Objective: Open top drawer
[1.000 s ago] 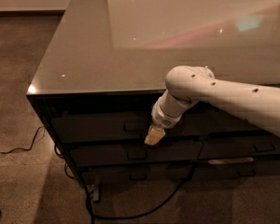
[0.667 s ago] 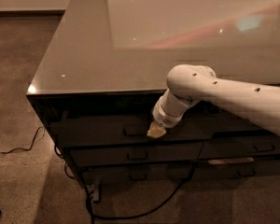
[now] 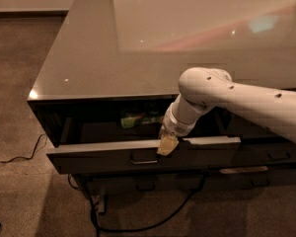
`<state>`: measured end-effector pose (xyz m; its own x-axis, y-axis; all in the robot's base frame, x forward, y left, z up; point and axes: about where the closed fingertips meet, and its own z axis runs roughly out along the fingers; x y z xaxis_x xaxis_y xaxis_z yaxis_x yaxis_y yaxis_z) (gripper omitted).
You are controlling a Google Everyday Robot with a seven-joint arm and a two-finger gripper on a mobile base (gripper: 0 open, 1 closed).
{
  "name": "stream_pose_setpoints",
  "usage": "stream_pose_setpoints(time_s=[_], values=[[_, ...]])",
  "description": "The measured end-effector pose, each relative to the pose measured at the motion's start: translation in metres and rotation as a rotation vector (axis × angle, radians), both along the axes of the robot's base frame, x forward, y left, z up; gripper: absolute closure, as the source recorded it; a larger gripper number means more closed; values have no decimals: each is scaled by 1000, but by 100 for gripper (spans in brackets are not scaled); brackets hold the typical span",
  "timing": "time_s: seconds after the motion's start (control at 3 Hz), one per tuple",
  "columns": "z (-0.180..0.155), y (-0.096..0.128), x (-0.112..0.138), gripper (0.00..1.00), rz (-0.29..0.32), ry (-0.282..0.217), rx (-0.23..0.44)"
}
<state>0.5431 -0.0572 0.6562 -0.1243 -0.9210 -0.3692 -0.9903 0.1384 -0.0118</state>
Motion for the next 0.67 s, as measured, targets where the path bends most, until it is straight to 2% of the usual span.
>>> stream_pose_setpoints(time_s=[0.33, 0.67], values=[[0, -2, 0, 81, 0, 0, 0], [3, -2, -17, 58, 24, 17, 6]])
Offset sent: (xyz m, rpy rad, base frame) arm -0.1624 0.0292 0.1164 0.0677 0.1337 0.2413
